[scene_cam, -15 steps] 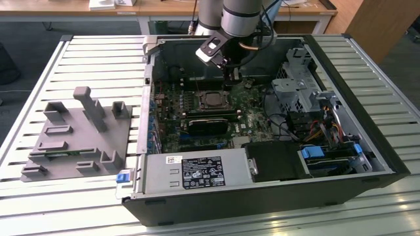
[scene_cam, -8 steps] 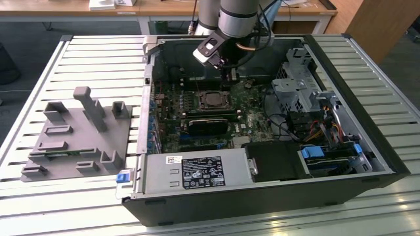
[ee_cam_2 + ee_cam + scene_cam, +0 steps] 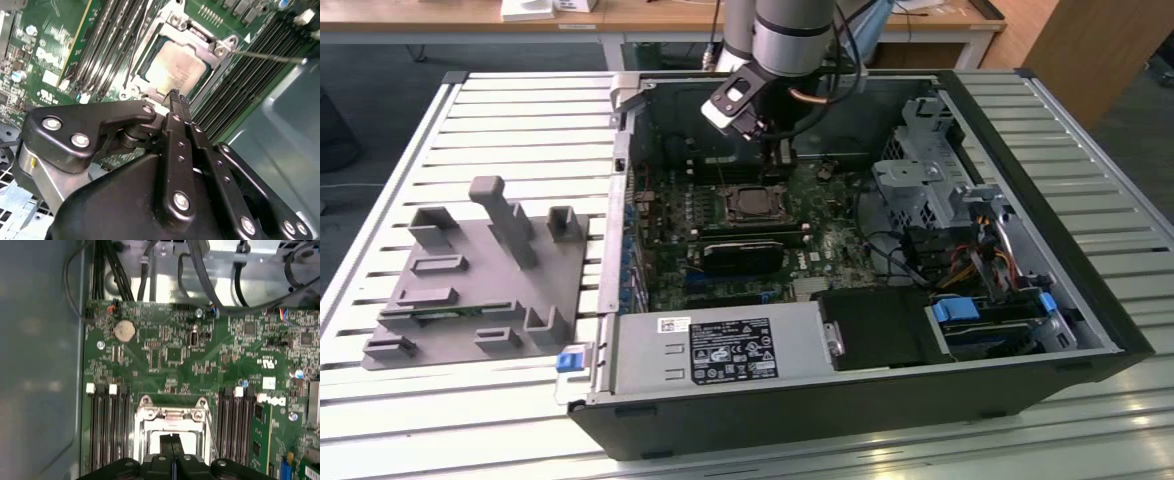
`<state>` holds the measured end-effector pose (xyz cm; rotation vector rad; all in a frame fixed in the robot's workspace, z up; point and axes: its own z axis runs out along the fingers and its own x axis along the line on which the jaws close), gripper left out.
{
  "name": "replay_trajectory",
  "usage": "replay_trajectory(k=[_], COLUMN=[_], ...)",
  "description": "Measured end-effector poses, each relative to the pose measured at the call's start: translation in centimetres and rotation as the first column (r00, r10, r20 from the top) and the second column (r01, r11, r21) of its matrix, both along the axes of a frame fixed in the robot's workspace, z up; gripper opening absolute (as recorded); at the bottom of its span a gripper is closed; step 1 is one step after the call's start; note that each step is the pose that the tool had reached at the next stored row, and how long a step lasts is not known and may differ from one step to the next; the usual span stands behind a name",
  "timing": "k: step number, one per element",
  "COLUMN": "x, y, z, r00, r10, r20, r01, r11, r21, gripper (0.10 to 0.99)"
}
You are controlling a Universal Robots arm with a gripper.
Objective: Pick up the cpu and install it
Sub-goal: 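Close the cpu cover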
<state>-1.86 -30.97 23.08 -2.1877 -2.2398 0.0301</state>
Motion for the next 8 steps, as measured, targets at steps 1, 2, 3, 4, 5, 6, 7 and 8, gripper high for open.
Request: replay_trajectory(k=[1, 2, 3, 4, 5, 6, 7, 8], x=[-0.16, -0.3, -0.47, -0.66, -0.83, -1.01, -1.2, -1.35], y=[0.0, 0.0, 0.0, 0.0, 0.0, 0.0, 0.0, 0.0], z=[0.0, 0.0, 0.0, 0.0, 0.0, 0.0, 0.0, 0.0], r00=[1.0, 1.0, 1.0, 1.0, 1.0, 1.0, 1.0, 1.0], r10=[0.0, 0.0, 0.0, 0.0, 0.0, 0.0, 0.0, 0.0], r20=[0.0009, 0.0017, 0.0028, 0.0039, 0.0051, 0.0062, 0.0078, 0.0094], r01=[0.0, 0.0, 0.0, 0.0, 0.0, 0.0, 0.0, 0.0], r11=[1.0, 1.0, 1.0, 1.0, 1.0, 1.0, 1.0, 1.0], r21=[0.0, 0.0, 0.0, 0.0, 0.0, 0.0, 0.0, 0.0], gripper=[0.106, 0.106, 0.106, 0.106, 0.106, 0.106, 0.106, 0.106])
